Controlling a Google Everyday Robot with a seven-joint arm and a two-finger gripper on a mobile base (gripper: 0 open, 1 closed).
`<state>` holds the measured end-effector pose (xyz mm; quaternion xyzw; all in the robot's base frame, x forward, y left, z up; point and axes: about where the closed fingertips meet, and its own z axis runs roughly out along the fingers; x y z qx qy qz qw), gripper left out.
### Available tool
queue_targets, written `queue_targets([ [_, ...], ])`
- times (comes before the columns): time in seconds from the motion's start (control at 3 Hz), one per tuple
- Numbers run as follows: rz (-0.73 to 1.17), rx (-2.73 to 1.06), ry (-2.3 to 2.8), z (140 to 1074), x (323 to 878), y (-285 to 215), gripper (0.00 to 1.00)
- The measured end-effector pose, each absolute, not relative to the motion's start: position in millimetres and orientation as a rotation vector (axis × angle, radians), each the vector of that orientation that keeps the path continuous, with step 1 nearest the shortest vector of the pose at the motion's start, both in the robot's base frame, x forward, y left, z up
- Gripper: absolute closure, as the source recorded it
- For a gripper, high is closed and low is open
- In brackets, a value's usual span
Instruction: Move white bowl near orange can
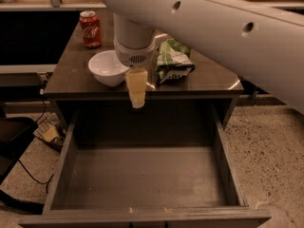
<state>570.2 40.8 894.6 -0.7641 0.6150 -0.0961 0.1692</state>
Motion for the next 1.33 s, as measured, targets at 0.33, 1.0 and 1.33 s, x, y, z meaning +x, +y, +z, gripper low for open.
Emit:
queue_targets([
  [0.33,-0.236,-2.210,1.736,873,576,54,0.00],
  [1.0,-0.179,-2.313,1.644,847,579,91,0.18],
  [1.33,-0.181,-2.313,1.646,847,578,91,0.50],
])
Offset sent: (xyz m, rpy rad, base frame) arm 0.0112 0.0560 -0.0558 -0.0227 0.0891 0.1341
